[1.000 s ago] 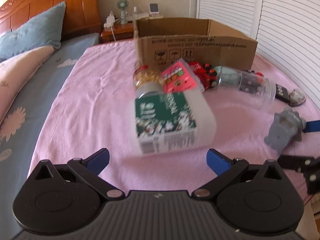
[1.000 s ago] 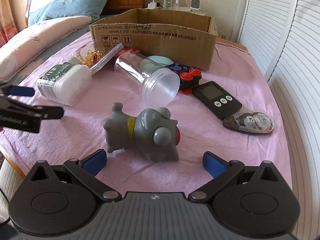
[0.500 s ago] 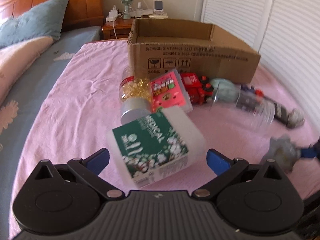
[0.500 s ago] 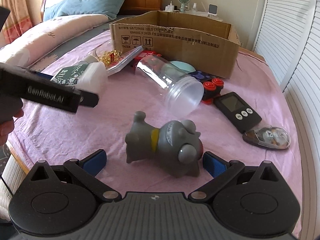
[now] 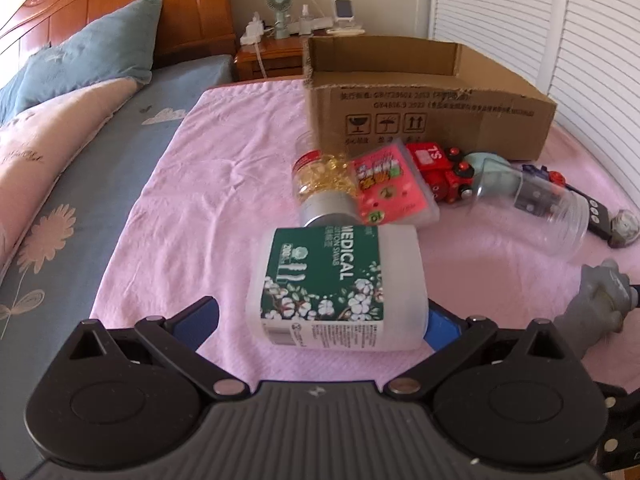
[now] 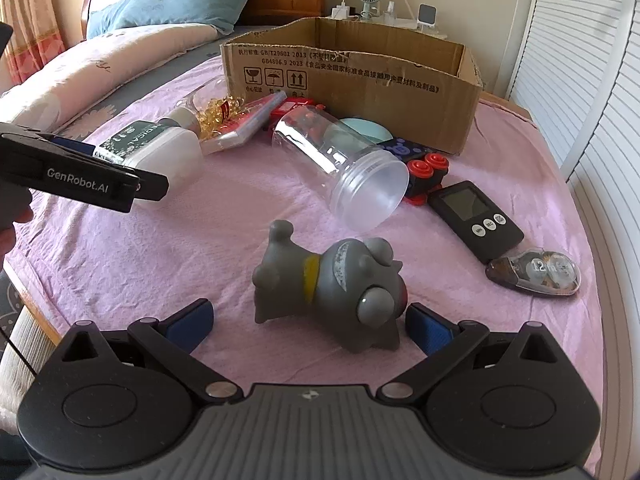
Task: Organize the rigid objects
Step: 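Close left gripper on the MEDICAL bottle while right gripper closes on the gray dog, then carry the bottle into the box and open left gripper while right tool carries the dog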
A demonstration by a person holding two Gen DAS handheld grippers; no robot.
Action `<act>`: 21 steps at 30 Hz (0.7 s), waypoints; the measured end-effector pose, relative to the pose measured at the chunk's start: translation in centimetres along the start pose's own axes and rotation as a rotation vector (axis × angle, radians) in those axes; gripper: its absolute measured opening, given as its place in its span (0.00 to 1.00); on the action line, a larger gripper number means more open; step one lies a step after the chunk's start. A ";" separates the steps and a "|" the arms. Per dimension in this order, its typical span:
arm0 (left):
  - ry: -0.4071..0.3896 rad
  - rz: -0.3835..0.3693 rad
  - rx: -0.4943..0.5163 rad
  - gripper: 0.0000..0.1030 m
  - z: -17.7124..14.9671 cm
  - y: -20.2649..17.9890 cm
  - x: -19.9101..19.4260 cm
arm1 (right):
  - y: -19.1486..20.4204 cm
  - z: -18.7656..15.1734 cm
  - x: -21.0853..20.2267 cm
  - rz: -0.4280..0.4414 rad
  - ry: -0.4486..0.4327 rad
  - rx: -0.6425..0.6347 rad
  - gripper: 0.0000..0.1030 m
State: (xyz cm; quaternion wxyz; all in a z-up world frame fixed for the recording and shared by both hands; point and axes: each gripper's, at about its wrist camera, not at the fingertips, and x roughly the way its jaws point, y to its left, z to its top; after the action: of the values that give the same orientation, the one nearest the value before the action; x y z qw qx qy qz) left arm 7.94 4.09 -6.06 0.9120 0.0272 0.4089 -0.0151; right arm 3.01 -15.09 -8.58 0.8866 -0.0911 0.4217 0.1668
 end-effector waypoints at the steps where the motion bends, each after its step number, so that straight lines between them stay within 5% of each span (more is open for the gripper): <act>1: -0.003 -0.005 0.004 1.00 0.1 -0.1 0.1 | 0.1 0.1 0.0 -0.001 0.002 0.001 1.00; 9: 0.000 -0.052 0.030 0.99 0.7 -0.5 0.8 | 0.0 1.0 0.5 -0.036 -0.006 0.045 1.00; 14: 0.011 -0.075 0.026 0.97 1.1 -0.3 1.1 | -0.3 1.8 0.9 -0.046 0.006 0.058 0.87; 21: 0.041 -0.105 0.027 0.81 1.8 0.5 1.3 | -0.4 2.1 0.6 -0.067 0.021 0.044 0.75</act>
State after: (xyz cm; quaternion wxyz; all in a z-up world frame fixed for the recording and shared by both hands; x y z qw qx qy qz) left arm 10.18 4.44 -5.85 0.9010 0.0184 0.4281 -0.0680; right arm 5.02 -14.71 -7.75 0.8891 -0.0871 0.4312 0.1269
